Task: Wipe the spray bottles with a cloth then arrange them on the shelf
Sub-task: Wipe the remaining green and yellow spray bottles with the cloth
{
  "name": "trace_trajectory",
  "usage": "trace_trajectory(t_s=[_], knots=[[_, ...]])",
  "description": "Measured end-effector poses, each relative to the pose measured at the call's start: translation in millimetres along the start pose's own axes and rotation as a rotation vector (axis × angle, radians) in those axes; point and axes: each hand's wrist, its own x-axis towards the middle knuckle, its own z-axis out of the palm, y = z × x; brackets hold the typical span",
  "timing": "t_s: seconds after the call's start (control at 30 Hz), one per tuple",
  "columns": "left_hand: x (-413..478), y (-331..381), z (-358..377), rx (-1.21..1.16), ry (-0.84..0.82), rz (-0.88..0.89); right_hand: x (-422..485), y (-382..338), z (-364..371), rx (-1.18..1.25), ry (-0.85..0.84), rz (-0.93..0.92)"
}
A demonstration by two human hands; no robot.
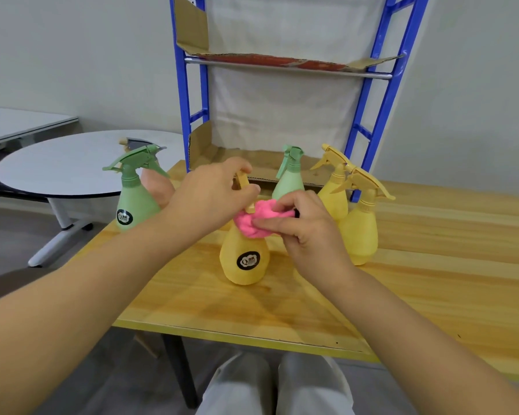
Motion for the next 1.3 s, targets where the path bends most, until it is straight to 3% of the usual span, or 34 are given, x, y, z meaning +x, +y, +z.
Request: trace_trajectory(t_s=[0.37,0.57,0.87,0.97,1.13,1.3], knots=[[-1.4,14.0,-15.9,0.11,-0.108,-0.049,-39.6,-7.7,27.5,-0.108,-0.232,-0.146],[-1.5,8.6,-5.8,0.23,-0.132,0.033,-49.6,0.9,30.3,-0.165,-0.436,-0.259],[2.1,1.3,-13.2,0.054,-0.262,0.083,9.6,-5.2,16.0,-0.079,-0.14,-0.13],[5.4,-10.4,-18.8,-0.089,-0.345,0.001,-5.2,-3.6,25.7,-0.013,-0.164,-0.084],[3.7,-33.9,-21.4,-0.091,-0.399,-0.014,-47.2,-2.1,37.2,0.075,-0.324,-0.089],[2.1,-48.0,-20.7,-0.358,-0.405,-0.064,-32.6,-4.0,34.2,0.045,-0.205,-0.103]])
